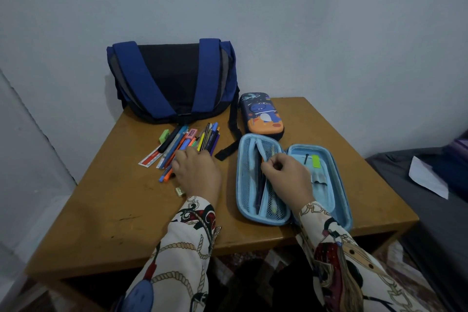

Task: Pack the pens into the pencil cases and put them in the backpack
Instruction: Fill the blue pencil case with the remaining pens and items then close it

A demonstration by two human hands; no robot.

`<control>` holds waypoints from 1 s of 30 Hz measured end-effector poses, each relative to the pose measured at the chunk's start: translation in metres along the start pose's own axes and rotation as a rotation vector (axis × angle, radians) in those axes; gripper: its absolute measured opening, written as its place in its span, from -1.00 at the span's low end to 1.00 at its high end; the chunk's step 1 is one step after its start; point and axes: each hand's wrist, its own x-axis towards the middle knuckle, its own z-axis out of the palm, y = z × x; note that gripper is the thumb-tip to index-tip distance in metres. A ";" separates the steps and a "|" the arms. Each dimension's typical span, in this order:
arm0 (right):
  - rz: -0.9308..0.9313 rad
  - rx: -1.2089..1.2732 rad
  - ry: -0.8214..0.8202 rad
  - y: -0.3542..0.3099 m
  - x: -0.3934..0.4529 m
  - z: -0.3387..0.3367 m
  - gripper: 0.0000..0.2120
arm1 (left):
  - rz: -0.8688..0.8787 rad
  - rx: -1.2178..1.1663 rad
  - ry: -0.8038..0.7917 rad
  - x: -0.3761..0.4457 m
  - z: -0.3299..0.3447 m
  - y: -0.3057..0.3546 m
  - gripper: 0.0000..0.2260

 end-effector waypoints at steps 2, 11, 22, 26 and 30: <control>-0.001 0.001 0.001 0.000 0.000 0.000 -0.80 | 0.025 -0.003 -0.016 0.000 0.001 -0.001 -0.78; 0.002 0.013 0.001 0.001 0.000 0.000 -0.80 | 0.104 -0.077 -0.049 0.001 0.004 -0.002 -0.76; 0.003 0.014 0.000 0.001 0.000 -0.001 -0.79 | 0.059 -0.202 -0.037 -0.002 -0.002 0.000 -0.79; 0.009 0.018 -0.001 0.002 0.000 -0.001 -0.81 | 0.140 -0.665 -0.084 -0.006 -0.003 -0.003 -0.78; 0.012 0.007 0.000 0.002 0.000 -0.001 -0.80 | 0.209 -0.841 -0.161 -0.007 -0.003 -0.005 -0.69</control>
